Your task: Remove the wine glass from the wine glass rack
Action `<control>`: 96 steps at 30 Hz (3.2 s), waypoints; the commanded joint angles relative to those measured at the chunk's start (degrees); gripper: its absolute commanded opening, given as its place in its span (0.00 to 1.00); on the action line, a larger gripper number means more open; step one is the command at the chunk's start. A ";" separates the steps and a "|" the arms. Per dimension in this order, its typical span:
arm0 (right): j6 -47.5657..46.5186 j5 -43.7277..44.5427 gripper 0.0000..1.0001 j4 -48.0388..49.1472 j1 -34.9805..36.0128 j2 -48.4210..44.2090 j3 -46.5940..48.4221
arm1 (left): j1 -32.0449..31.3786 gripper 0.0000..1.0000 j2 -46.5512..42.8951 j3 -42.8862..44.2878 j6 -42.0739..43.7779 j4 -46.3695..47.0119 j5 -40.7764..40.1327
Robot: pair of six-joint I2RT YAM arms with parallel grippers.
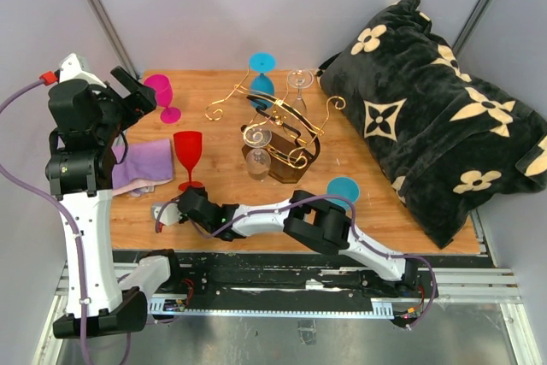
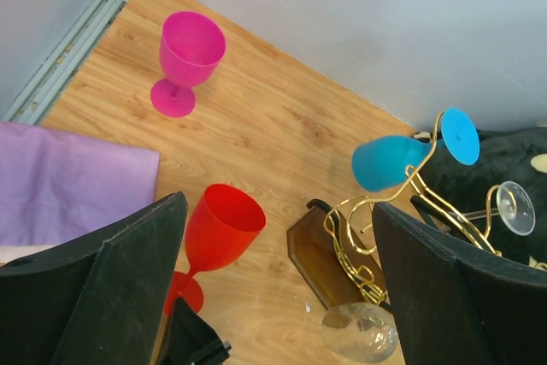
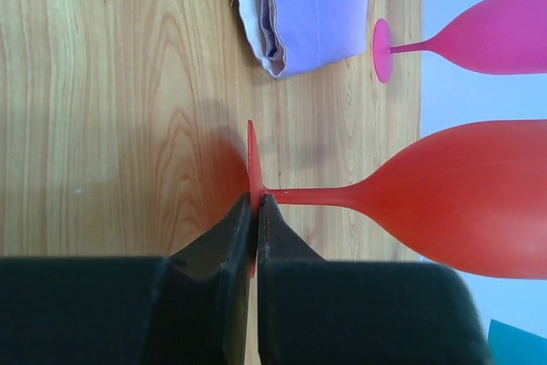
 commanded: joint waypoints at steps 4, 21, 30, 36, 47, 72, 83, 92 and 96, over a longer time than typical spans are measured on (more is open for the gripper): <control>0.92 4.09 0.01 -3.58 0.99 6.74 1.68 | -0.15 0.95 -1.24 -0.42 0.23 2.49 1.24; -2.84 10.11 0.13 1.64 1.66 8.25 -2.77 | -0.13 0.95 -1.82 -1.32 0.00 3.15 2.22; -4.05 11.13 0.39 1.17 2.05 8.32 -3.11 | -0.16 0.95 -1.97 -1.40 -0.11 3.16 2.57; -5.02 9.80 0.44 -0.64 1.96 6.80 -5.71 | -0.13 0.95 -2.08 -1.98 -0.33 3.49 2.78; -3.66 11.31 0.52 -5.09 1.21 9.47 -1.49 | -0.13 0.95 -1.03 -0.93 -0.27 3.43 2.79; 10.99 -11.50 0.58 -27.02 1.58 -3.35 -10.10 | -0.15 0.94 -1.54 -2.85 0.16 4.88 3.10; 18.64 -16.46 0.65 -23.82 1.59 -14.93 -21.38 | -0.17 0.94 -2.08 -4.58 -0.45 5.39 2.24; 28.96 -16.13 0.62 -24.48 3.24 -30.13 -31.57 | -0.20 0.88 0.03 -6.53 -1.28 7.46 6.63; 37.34 -15.50 0.56 -26.16 4.70 -40.63 -34.44 | -0.97 0.75 2.83 -7.42 -3.79 9.07 14.37</control>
